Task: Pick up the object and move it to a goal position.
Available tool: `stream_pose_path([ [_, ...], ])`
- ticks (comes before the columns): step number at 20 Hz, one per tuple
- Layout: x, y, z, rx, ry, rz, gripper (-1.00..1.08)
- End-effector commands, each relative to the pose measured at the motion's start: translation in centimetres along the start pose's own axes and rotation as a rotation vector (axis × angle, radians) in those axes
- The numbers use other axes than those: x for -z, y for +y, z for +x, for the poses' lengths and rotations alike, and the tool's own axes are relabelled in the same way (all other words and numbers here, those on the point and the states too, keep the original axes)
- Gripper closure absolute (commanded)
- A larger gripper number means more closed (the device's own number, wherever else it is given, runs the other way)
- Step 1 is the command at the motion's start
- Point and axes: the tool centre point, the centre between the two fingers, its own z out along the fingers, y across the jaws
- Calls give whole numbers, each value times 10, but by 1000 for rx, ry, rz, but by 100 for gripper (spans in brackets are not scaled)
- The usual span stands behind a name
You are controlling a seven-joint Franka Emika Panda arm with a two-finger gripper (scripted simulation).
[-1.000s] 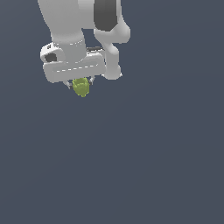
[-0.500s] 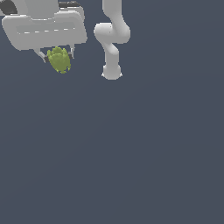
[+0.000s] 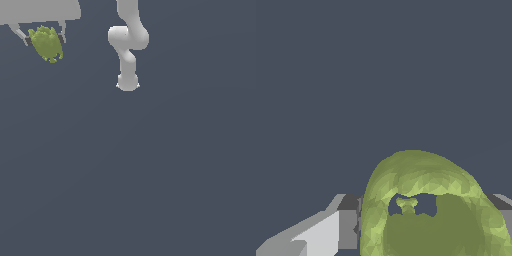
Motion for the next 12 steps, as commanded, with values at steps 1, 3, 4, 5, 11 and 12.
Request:
stream_pose_path([
  [1, 9, 4, -2, 1, -1, 0, 108],
  [3, 14, 7, -3, 1, -1, 0, 108],
  [4, 16, 8, -3, 1, -1, 0, 108],
  [5, 18, 9, -3, 1, -1, 0, 108],
  [11, 21, 11, -3, 1, -1, 0, 108],
  [12, 21, 11, -3, 1, -1, 0, 108],
])
